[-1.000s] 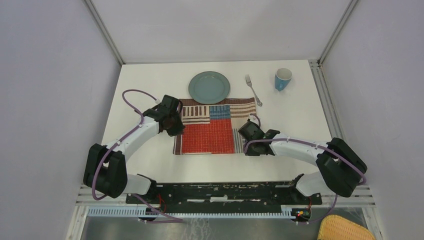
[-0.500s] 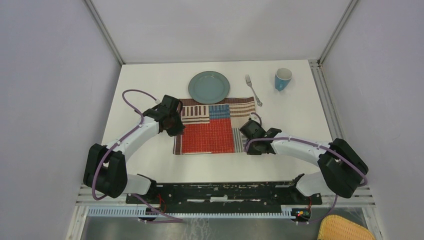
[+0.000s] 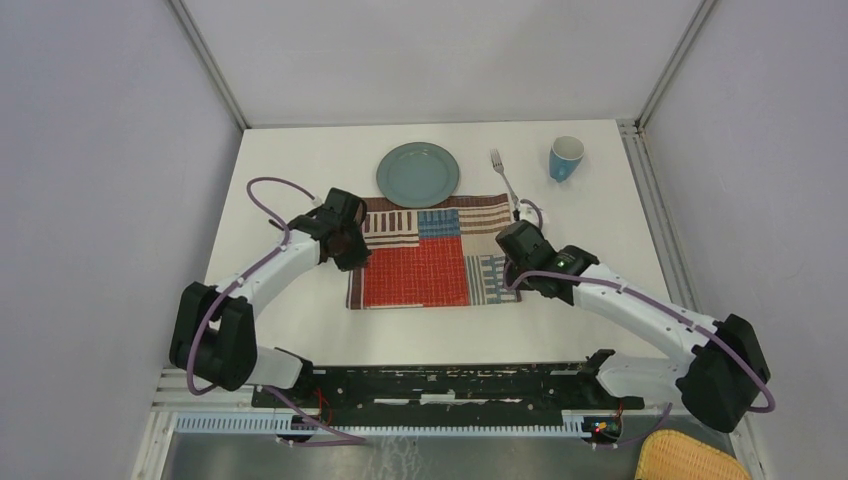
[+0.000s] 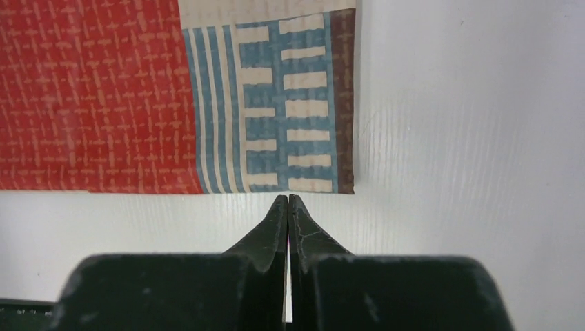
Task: Set the dinner table for one person
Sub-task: Adjust the napkin at the center of the board.
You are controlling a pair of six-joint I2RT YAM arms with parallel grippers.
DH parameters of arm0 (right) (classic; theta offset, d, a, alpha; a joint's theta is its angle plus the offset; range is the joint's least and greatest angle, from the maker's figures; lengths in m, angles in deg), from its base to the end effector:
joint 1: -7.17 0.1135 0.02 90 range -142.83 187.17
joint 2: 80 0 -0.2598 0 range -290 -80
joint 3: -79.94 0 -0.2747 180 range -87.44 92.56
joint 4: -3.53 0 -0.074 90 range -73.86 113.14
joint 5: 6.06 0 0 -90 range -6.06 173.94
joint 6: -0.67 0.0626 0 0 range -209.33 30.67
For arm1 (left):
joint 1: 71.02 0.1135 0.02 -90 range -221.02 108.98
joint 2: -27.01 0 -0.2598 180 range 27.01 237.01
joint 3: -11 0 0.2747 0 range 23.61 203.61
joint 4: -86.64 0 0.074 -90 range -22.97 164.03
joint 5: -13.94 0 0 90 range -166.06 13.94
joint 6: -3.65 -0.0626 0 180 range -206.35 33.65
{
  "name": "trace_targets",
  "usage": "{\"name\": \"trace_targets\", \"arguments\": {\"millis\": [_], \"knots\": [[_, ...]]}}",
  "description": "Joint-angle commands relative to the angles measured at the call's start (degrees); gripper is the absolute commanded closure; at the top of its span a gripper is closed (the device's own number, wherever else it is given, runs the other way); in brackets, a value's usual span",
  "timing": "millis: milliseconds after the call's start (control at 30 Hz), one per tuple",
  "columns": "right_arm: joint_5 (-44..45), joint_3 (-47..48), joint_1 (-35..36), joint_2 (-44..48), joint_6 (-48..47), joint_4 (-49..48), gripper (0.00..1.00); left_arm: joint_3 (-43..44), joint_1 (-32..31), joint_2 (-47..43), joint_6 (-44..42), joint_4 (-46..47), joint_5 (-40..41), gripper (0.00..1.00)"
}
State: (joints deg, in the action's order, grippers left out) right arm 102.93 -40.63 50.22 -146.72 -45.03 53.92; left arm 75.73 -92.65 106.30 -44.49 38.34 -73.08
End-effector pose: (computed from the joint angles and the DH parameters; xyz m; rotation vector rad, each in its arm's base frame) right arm 0.2046 0.1633 0.2047 0.1487 2.5033 0.1982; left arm 0.2800 -0.1075 0.1782 -0.4905 2.6530 -0.2829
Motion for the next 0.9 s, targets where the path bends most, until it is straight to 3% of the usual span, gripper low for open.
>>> {"name": "trace_targets", "arguments": {"millis": [0, 267, 867], "knots": [[1.22, 1.01, -1.53, -5.31, -2.21, -3.14, 1.0, 1.35, -0.27, 1.35, -2.68, 2.38, -0.51, 0.98], [0.6, -0.53, -2.18, -13.9, -3.62, -10.15, 1.0, 1.15, -0.26, 4.98, -1.7, 5.06, -0.75, 0.98], [-2.47, 5.26, -3.13, -23.5, -6.17, -11.59, 1.0, 2.46, -0.26, 14.11, 1.31, 6.53, -0.16, 0.98]]}}
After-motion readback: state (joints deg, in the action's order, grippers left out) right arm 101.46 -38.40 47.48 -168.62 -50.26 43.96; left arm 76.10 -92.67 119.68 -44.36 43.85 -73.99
